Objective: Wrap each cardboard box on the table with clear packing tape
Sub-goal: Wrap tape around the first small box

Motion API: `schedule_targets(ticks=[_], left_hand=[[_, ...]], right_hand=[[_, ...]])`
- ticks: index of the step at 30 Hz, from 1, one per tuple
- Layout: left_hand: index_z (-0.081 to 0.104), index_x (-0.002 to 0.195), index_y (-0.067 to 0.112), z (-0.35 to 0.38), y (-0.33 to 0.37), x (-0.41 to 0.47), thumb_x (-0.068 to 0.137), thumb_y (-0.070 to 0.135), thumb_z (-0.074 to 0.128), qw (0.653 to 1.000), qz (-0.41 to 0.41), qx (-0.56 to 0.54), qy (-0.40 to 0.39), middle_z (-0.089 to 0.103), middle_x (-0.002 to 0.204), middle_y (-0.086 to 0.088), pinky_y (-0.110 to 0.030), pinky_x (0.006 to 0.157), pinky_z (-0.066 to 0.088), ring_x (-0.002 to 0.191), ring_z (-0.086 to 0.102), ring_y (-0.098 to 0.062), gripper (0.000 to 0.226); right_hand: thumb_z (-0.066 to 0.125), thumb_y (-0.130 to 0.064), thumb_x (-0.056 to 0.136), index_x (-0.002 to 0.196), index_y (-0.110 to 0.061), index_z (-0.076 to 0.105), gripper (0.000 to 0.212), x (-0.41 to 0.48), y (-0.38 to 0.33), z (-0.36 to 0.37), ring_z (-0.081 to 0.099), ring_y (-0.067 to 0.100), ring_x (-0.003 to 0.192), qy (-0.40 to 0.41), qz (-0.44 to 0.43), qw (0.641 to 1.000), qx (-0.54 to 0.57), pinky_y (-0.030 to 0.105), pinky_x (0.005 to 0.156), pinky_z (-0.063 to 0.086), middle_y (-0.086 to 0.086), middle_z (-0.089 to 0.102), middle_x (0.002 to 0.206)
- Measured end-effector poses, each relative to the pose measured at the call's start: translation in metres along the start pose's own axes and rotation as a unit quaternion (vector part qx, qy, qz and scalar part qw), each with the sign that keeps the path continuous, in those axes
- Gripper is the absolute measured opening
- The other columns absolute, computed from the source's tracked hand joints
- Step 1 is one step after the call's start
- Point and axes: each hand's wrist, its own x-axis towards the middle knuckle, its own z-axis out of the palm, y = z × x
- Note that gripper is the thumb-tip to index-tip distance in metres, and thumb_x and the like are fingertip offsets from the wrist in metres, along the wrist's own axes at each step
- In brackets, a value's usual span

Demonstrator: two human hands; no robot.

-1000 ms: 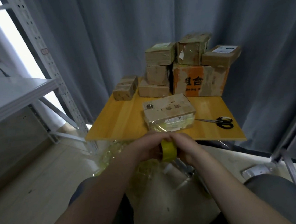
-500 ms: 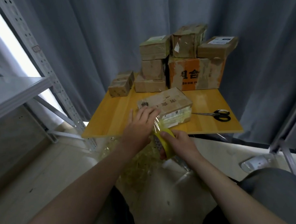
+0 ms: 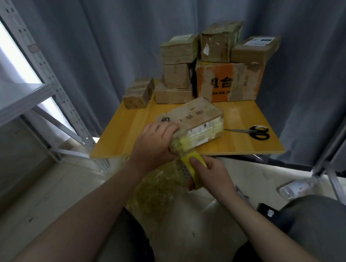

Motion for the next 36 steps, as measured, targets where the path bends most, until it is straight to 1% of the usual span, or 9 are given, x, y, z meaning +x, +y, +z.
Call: schedule_targets(ticks=[2,7,13,18,21,23,28,32,36], left_hand=[[0.057,0.135,0.018,-0.008,-0.002,0.007,0.068,0.062,0.073,0.999,-0.023,-0.021,-0.021,0.065,0.13,-0.002,-0.039,0.097,0.045,0.116,0.061,-0.026,0.082],[0.042,0.146,0.022,-0.032,-0.012,0.032,0.061,0.058,0.087,0.984,-0.111,-0.119,-0.073,0.06,0.136,0.002,-0.036,0.096,0.045,0.12,0.058,-0.022,0.102],[0.038,0.14,0.03,-0.032,-0.025,0.042,0.058,0.066,0.084,0.97,-0.161,-0.145,-0.112,0.064,0.126,0.004,-0.039,0.087,0.053,0.109,0.063,-0.021,0.1],[0.031,0.137,0.034,-0.032,-0.031,0.051,0.055,0.066,0.086,0.961,-0.175,-0.163,-0.141,0.064,0.116,0.004,-0.043,0.079,0.056,0.096,0.064,-0.02,0.104],[0.028,0.142,0.037,-0.031,-0.033,0.054,0.056,0.06,0.09,0.95,-0.185,-0.214,-0.13,0.062,0.115,0.007,-0.043,0.081,0.056,0.097,0.064,-0.02,0.108],[0.026,0.145,0.043,-0.03,-0.038,0.054,0.056,0.058,0.091,0.938,-0.196,-0.255,-0.128,0.062,0.112,0.01,-0.042,0.085,0.056,0.098,0.064,-0.018,0.111],[0.03,0.151,0.053,-0.027,-0.055,0.06,0.068,0.055,0.087,0.926,-0.175,-0.288,-0.168,0.052,0.133,0.013,-0.036,0.097,0.049,0.119,0.055,-0.014,0.102],[0.042,0.154,0.036,-0.016,-0.062,0.058,0.084,0.057,0.071,0.932,-0.14,-0.264,-0.204,0.032,0.156,0.008,-0.042,0.114,0.04,0.141,0.038,-0.018,0.078],[0.042,0.156,0.025,-0.014,-0.057,0.055,0.099,0.037,0.064,0.956,-0.041,-0.231,-0.179,0.025,0.167,0.005,-0.044,0.126,0.017,0.157,0.008,-0.021,0.062]], right_hand=[[0.061,-0.038,0.101,0.075,-0.008,0.067,0.04,-0.004,-0.013,-0.009,0.068,0.028,0.061,0.009,-0.02,0.999,0.03,0.043,0.058,0.054,0.014,0.068,0.064],[0.059,-0.01,0.104,0.059,-0.017,0.05,0.046,0.0,-0.066,-0.03,0.043,-0.002,0.037,0.038,-0.06,0.992,0.104,0.012,0.041,0.034,-0.013,0.047,0.041],[0.063,-0.032,0.103,0.058,-0.01,0.045,0.053,0.015,-0.079,-0.037,0.042,0.005,0.036,0.05,-0.067,0.995,0.049,0.019,0.04,0.033,-0.009,0.042,0.042],[0.064,-0.052,0.098,0.065,0.0,0.052,0.063,0.017,-0.059,-0.03,0.057,0.026,0.044,0.062,-0.022,0.998,0.011,0.039,0.044,0.044,0.019,0.052,0.053],[0.062,-0.039,0.103,0.063,-0.006,0.052,0.052,0.017,-0.071,-0.03,0.051,0.006,0.032,0.05,0.006,0.998,0.041,0.019,0.035,0.036,-0.003,0.05,0.037],[0.062,-0.036,0.103,0.064,-0.01,0.052,0.049,0.022,-0.076,-0.03,0.047,0.002,0.03,0.038,0.015,0.999,0.036,0.015,0.034,0.035,-0.008,0.048,0.035],[0.062,-0.034,0.104,0.063,-0.011,0.055,0.047,0.041,-0.077,-0.021,0.048,0.001,0.03,0.021,0.014,0.999,0.023,0.013,0.033,0.033,-0.012,0.049,0.036],[0.062,-0.036,0.104,0.085,0.009,0.068,0.048,0.05,-0.077,-0.011,0.065,0.014,0.041,0.004,0.027,0.998,0.054,0.019,0.038,0.045,0.003,0.067,0.051],[0.062,-0.039,0.103,0.083,0.005,0.066,0.048,0.056,-0.069,-0.007,0.068,0.03,0.047,-0.007,0.04,0.996,0.081,0.032,0.046,0.056,0.018,0.071,0.062]])
